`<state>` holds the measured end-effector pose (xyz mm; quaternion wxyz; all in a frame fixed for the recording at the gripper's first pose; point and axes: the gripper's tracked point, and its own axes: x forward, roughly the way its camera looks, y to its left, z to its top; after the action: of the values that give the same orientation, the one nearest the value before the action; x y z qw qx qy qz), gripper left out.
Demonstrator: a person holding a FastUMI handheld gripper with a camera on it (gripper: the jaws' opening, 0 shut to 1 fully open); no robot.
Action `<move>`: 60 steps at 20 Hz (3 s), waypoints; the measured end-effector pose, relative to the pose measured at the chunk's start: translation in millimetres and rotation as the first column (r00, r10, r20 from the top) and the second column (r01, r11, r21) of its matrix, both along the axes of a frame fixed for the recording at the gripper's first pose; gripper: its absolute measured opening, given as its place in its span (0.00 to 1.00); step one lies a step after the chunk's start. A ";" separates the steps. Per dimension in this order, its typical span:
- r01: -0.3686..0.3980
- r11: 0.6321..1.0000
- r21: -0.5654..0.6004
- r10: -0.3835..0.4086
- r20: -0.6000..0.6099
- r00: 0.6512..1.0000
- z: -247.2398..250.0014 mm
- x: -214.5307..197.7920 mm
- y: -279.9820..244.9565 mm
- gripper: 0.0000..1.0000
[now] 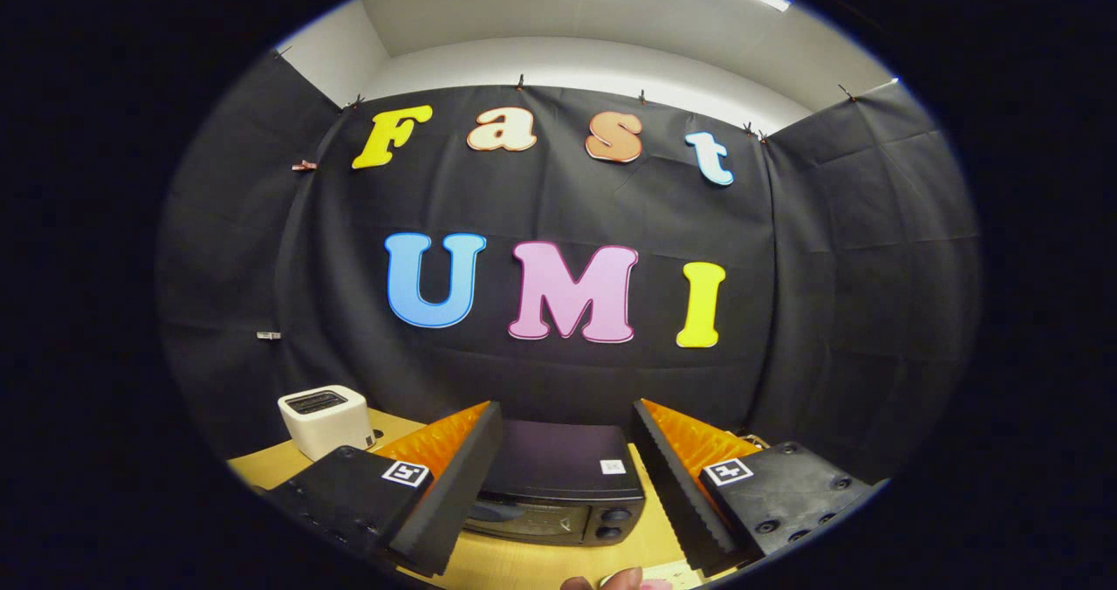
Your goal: Open the toaster oven, put the food inside, and close the toaster oven door.
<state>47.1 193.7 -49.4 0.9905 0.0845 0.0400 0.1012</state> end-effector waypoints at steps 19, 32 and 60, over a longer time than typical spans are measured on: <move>-0.034 0.999 -0.027 0.020 -0.429 0.903 -170.9 22.9 110.9 0.98; -0.056 0.998 -0.001 0.047 -0.545 0.837 -192.7 -74.1 101.0 0.98; -0.311 0.940 0.141 0.290 -0.813 0.505 -226.5 -158.0 -29.1 0.99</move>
<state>-110.9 164.5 -275.9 0.8241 0.1020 0.5121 0.2196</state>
